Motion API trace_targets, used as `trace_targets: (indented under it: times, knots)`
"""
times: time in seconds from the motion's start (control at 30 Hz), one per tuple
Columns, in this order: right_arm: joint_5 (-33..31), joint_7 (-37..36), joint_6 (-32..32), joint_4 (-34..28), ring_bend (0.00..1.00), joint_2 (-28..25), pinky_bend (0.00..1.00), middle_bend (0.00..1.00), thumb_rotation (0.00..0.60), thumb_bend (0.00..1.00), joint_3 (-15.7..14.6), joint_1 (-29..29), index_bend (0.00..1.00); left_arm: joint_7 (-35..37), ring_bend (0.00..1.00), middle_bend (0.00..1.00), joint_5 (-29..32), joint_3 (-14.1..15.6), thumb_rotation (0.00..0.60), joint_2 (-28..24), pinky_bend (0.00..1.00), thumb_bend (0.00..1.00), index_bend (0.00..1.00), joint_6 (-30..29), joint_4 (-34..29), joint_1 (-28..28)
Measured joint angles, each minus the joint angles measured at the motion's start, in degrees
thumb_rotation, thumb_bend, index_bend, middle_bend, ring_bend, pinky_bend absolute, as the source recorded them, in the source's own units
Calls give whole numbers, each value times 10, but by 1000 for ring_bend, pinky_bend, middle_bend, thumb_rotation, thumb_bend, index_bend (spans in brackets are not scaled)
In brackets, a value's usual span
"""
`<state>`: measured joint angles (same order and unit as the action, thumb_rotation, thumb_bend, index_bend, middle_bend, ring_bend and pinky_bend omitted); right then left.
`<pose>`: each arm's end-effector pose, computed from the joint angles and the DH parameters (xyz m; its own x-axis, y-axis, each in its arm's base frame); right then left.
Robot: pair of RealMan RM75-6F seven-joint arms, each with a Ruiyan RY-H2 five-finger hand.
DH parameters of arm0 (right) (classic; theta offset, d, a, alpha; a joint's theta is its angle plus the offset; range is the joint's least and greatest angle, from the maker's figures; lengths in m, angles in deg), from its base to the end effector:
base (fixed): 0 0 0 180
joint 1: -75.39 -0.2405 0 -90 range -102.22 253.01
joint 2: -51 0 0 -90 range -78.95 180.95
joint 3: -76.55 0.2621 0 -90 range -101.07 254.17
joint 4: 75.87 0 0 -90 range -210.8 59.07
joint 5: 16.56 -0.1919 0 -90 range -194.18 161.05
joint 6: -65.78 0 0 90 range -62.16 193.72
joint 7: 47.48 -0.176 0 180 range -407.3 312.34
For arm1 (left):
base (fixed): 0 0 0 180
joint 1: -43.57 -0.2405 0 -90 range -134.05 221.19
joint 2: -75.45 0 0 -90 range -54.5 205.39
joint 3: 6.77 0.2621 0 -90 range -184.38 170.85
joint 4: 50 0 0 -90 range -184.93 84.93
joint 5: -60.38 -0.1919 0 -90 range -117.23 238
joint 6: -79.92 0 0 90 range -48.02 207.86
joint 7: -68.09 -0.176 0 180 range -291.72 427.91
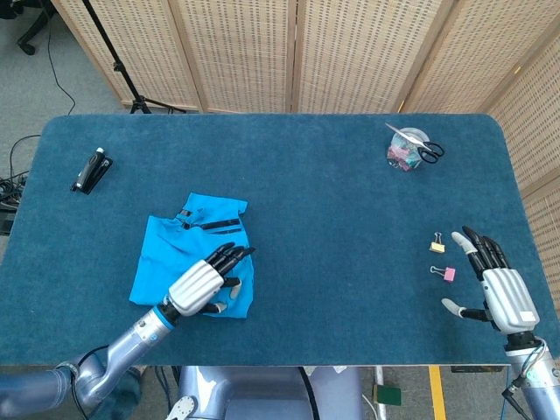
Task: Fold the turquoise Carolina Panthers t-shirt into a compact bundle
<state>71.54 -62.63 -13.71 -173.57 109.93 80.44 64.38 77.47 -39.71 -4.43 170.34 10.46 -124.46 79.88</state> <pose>-0.2707 -0.2439 0.1829 0.1538 -0.0776 0.9851 -0.9804 -0.1363 0.1423 -0.1350 0.2876 -0.0429 0.3003 0.2837 0.9107 0.7278 -0.6852 -0.0265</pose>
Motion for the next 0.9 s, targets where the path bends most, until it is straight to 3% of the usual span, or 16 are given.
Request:
trace_targets:
  times: [0.03, 0.07, 0.13, 0.17, 0.2, 0.27, 0.43, 0.73, 0.9]
  knots:
    - [0, 0, 0, 0, 0, 0, 0, 0, 600, 0, 0, 0, 0, -1, 0, 0, -2, 6, 600, 5, 0, 881, 641, 4, 6, 0]
    - [0, 0, -1, 0, 0, 0, 0, 0, 600, 0, 0, 0, 0, -2, 0, 0, -3, 12, 600, 9, 0, 784, 517, 8, 10, 0]
    - [1, 1, -1, 0, 0, 0, 0, 0, 600, 0, 0, 0, 0, -2, 0, 0, -2, 16, 600, 10, 0, 510, 242, 12, 12, -1]
    - [1, 1, -1, -1, 0, 0, 0, 0, 600, 0, 0, 0, 0, -2, 0, 0, 1, 17, 600, 8, 0, 321, 107, 13, 10, -2]
    - [1, 1, -1, -1, 0, 0, 0, 0, 600, 0, 0, 0, 0, -2, 0, 0, 3, 17, 600, 7, 0, 159, 28, 15, 8, -3]
    - [1, 2, 0, -1, 0, 0, 0, 0, 600, 0, 0, 0, 0, -3, 0, 0, 10, 17, 600, 2, 0, 19, 0, 18, -1, -4]
    - [1, 6, 0, -2, 0, 1, 0, 0, 600, 0, -1, 0, 0, -3, 0, 0, 27, 13, 600, -18, 0, 0, 0, 18, -31, -11]
    - [0, 9, 0, -3, 0, 2, 0, 0, 600, 0, 0, 0, 0, 17, 0, 0, 50, 1, 600, -98, 0, 0, 0, 7, -125, -19]
    - [-1, 9, -3, -4, 0, 1, 0, 0, 600, 0, 1, 1, 0, 18, 0, 0, 70, -18, 600, -130, 0, 0, 0, 6, -161, -20]
